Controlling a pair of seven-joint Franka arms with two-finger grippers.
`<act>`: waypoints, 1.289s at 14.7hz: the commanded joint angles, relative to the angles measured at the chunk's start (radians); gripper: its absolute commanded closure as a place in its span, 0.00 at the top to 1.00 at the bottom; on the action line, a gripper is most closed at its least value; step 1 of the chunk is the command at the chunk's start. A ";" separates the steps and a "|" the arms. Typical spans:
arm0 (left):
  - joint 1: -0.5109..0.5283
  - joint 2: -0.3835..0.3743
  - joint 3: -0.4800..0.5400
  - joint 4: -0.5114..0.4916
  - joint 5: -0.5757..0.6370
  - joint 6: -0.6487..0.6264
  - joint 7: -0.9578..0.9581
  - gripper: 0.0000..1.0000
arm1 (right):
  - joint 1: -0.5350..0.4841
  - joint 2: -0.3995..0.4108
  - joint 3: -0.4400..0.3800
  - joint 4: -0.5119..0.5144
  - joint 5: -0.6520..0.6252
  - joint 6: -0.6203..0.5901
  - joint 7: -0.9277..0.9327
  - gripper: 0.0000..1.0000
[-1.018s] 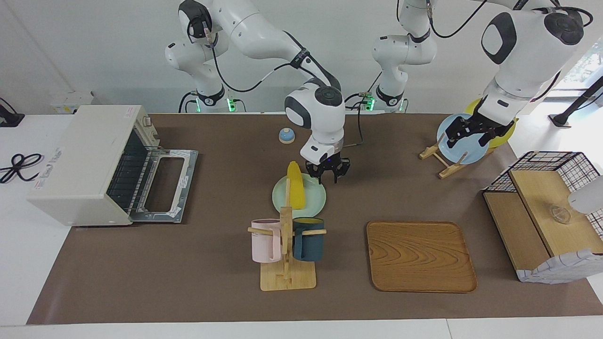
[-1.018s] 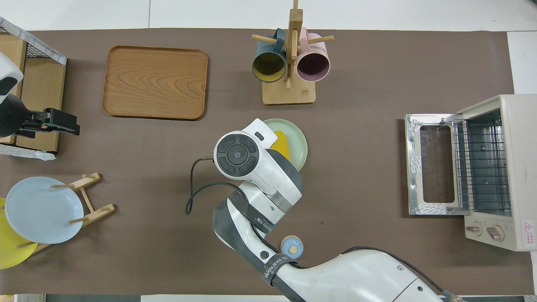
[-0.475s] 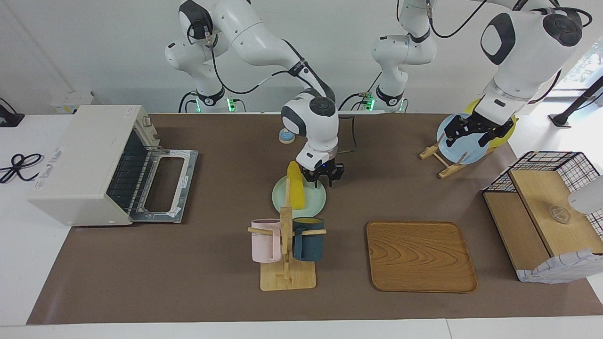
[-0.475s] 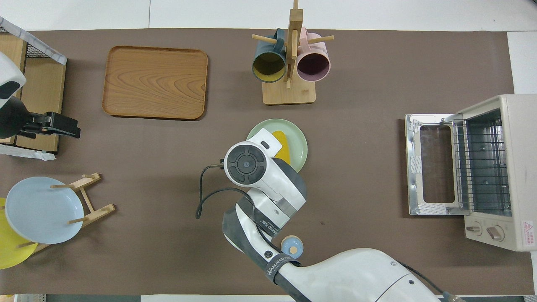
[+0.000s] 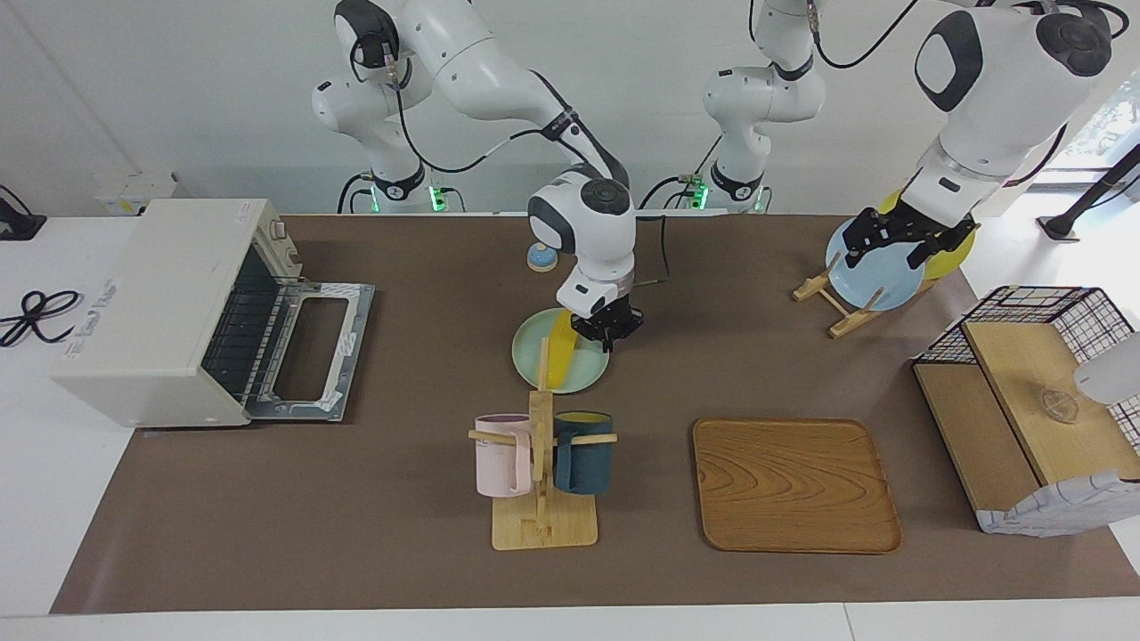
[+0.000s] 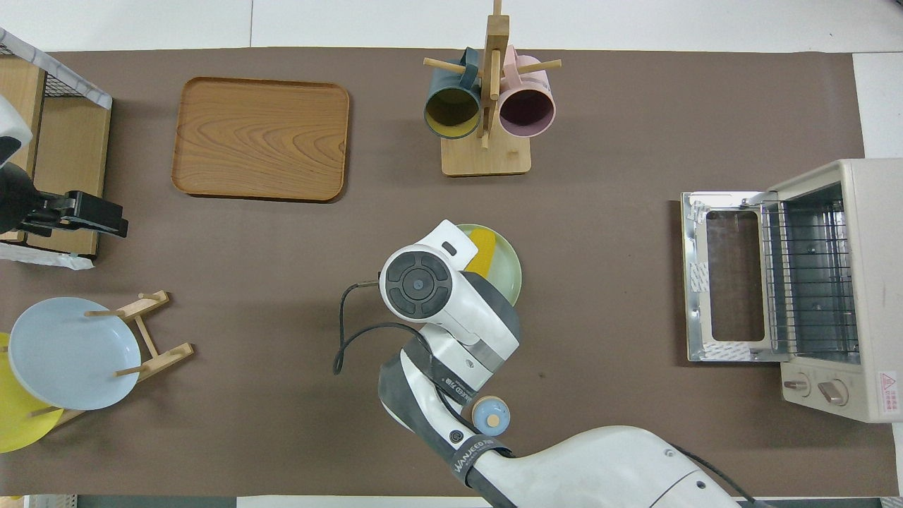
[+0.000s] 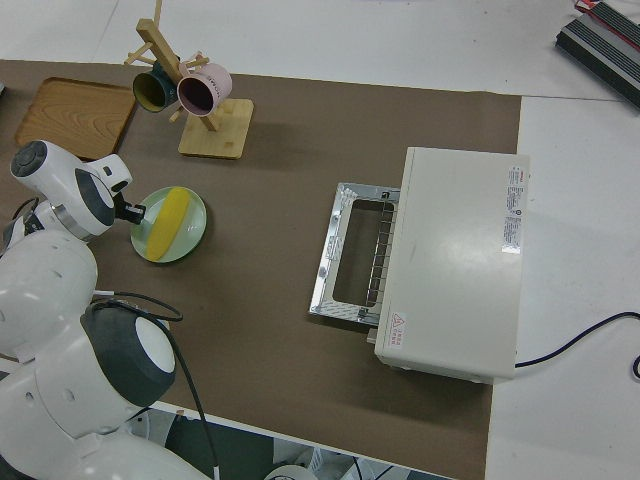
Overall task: Put corn in oven
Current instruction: 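Carry the corn with the right gripper toward the toaster oven, then insert the corn into the open toaster oven with the right gripper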
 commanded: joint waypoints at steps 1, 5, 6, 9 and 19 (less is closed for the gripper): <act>0.013 -0.021 -0.014 -0.040 0.024 0.030 0.012 1.00 | -0.018 -0.004 0.000 0.086 -0.090 -0.137 -0.029 0.00; 0.017 -0.025 -0.013 -0.042 0.024 0.040 0.014 1.00 | -0.074 0.013 -0.001 0.277 -0.104 -0.430 -0.135 0.00; 0.017 -0.025 -0.013 -0.042 0.024 0.040 0.014 1.00 | -0.084 0.005 -0.003 0.277 -0.106 -0.460 -0.160 0.00; 0.017 -0.025 -0.013 -0.042 0.024 0.040 0.007 1.00 | -0.124 -0.045 -0.007 0.265 -0.121 -0.601 -0.183 0.00; 0.017 -0.025 -0.013 -0.039 0.024 0.035 0.006 1.00 | -0.461 -0.341 -0.006 -0.143 -0.181 -0.572 -0.278 0.00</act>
